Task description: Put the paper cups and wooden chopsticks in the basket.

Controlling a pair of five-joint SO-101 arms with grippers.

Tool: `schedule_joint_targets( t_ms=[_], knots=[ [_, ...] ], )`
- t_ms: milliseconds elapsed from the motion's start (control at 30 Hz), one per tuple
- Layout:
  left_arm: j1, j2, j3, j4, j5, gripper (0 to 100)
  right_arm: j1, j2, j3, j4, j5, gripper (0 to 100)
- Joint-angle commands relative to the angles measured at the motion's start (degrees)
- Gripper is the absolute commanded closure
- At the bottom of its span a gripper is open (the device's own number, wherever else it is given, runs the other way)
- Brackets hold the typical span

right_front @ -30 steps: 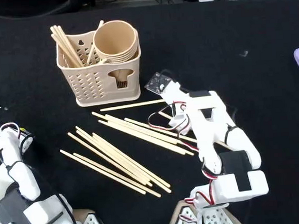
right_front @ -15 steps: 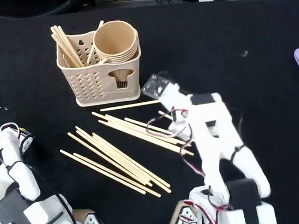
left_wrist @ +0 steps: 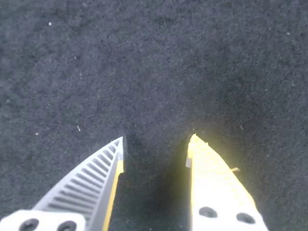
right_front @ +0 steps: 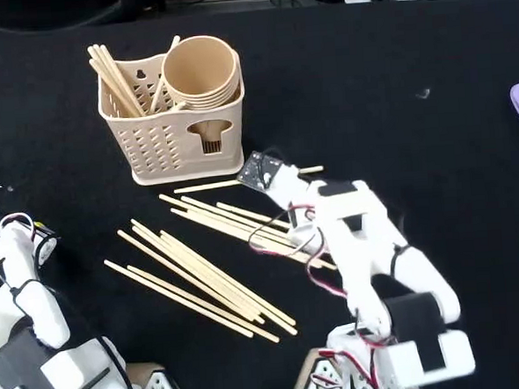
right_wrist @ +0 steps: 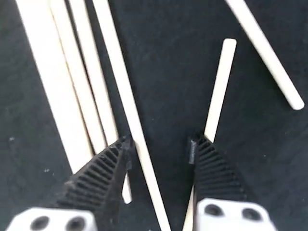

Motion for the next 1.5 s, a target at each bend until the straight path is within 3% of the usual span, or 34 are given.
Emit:
schedule_joint_targets(
  t_ms=[0,200,367,467,633,767,1000,1467],
  knots=[
    [0.57,-0.79,-1.01,-0.09,0.18,78,2.46,2.07,-3.82,-1.05,0.88,81.2],
    [0.66,-0.79,-1.01,-0.09,0.18,78,2.29,2.77,-3.65,-1.05,0.62,82.5],
    [0.66,-0.79,-1.01,-0.09,0.18,78,2.73,2.68,-4.00,-1.05,0.44,99.0],
    [0.66,-0.79,-1.01,-0.09,0.18,78,3.52,2.42,-4.70,-1.05,0.44,94.9],
    [0.66,-0.79,-1.10,-0.18,0.18,78,3.78,-1.89,-4.62,-0.97,0.44,98.8],
    [0.66,-0.79,-1.10,-0.18,0.18,78,3.69,-7.16,-4.97,2.99,0.70,95.9],
    [0.66,-0.79,-1.10,-0.18,0.18,78,4.13,-9.27,-3.56,4.04,0.88,78.9],
    [0.31,-0.79,-1.10,-0.18,0.18,78,2.29,-9.27,-0.40,0.35,0.97,78.2]
  ],
)
